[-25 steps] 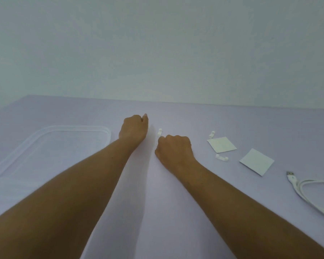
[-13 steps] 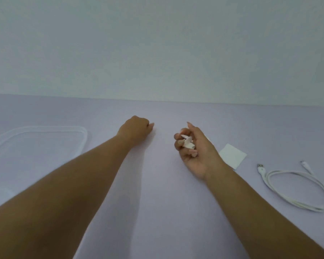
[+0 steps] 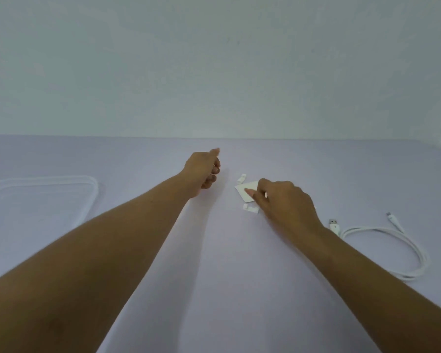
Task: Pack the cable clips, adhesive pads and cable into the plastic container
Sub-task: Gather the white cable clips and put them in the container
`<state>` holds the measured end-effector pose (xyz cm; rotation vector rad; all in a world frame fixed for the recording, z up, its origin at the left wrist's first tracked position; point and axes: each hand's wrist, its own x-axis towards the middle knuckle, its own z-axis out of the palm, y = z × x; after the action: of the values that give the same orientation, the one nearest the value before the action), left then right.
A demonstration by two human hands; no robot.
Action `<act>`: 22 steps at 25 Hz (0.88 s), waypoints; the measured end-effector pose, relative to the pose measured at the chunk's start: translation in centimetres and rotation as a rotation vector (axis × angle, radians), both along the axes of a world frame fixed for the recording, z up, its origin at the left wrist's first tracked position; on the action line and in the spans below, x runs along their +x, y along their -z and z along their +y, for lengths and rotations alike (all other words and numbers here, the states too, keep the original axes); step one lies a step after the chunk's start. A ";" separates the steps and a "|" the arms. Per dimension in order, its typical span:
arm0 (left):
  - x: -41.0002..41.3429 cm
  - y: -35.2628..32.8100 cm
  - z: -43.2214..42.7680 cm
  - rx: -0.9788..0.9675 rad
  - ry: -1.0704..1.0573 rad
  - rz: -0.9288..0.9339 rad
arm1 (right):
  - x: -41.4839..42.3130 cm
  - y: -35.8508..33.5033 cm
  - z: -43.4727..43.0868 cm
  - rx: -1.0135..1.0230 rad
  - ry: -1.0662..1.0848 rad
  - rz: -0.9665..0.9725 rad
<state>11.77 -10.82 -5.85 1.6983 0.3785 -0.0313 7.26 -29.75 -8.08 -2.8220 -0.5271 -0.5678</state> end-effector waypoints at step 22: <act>-0.7 -2.6 -1.3 -0.720 -0.016 0.041 | -0.9 -2.8 -0.1 1.047 0.007 0.568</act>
<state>11.10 -12.14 -3.28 0.9844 0.3551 -0.1706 6.40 -29.82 -5.25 -1.8310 -0.0493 0.0189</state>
